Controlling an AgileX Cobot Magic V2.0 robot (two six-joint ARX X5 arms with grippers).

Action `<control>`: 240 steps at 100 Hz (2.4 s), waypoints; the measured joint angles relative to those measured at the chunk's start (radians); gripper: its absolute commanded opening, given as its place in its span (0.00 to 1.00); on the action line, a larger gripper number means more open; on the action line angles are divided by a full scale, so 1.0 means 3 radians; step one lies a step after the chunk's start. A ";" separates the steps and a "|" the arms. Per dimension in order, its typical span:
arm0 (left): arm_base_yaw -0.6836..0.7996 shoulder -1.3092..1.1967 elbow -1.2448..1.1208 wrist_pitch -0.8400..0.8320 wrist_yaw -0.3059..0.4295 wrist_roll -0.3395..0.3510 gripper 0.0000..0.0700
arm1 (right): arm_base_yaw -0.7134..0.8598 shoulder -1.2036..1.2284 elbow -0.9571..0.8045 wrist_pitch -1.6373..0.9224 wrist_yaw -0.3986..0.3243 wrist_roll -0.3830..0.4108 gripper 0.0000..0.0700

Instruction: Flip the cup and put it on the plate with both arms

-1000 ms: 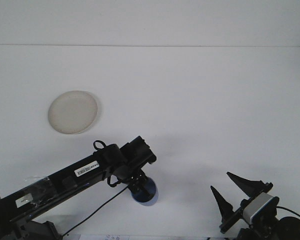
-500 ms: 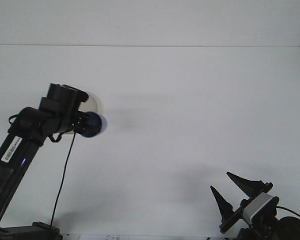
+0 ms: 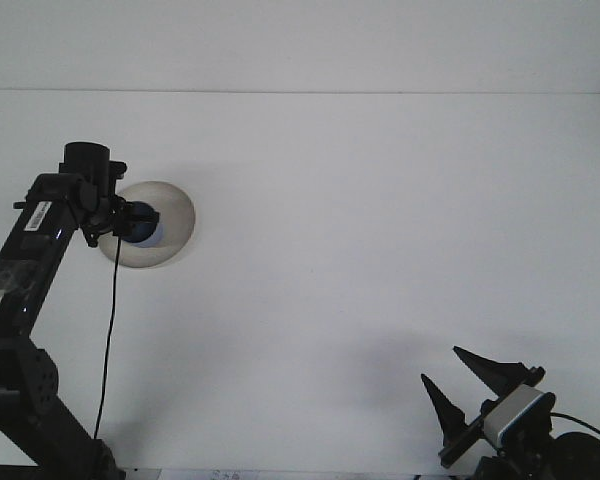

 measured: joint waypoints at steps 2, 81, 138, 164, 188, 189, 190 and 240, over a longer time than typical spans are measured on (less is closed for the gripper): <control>0.0008 0.0024 0.0000 0.0025 0.0000 0.0000 0.01 | 0.0000 0.0000 0.0000 -0.0006 -0.0001 0.0001 0.62; 0.0023 0.0079 0.0848 -0.0444 0.0256 -0.0219 0.62 | 0.0000 0.0000 0.0000 -0.0084 0.0000 0.0025 0.62; -0.0646 -0.2677 -0.0603 0.0135 0.0430 -0.0577 0.62 | 0.0000 0.0000 0.0000 -0.0031 0.0099 0.0027 0.70; -0.1231 -0.4088 -0.2247 0.0454 0.0474 -0.1095 0.62 | 0.0000 0.0000 0.0000 -0.0036 0.0099 0.0027 0.70; -0.1319 -0.4583 -0.2770 0.0390 0.0473 -0.1284 0.02 | 0.0000 0.0000 0.0000 -0.0078 0.0099 0.0037 0.01; -0.1319 -0.4590 -0.2770 0.0394 0.0473 -0.1291 0.02 | 0.0000 0.0000 0.0000 -0.0078 0.0098 0.0037 0.01; -0.1319 -0.4597 -0.2770 0.0397 0.0473 -0.1293 0.02 | 0.0000 0.0000 0.0000 -0.0078 0.0099 0.0037 0.01; -0.1319 -0.4803 -0.2759 0.0632 0.0472 -0.1305 0.02 | 0.0000 0.0000 0.0000 -0.0025 0.0099 0.0041 0.01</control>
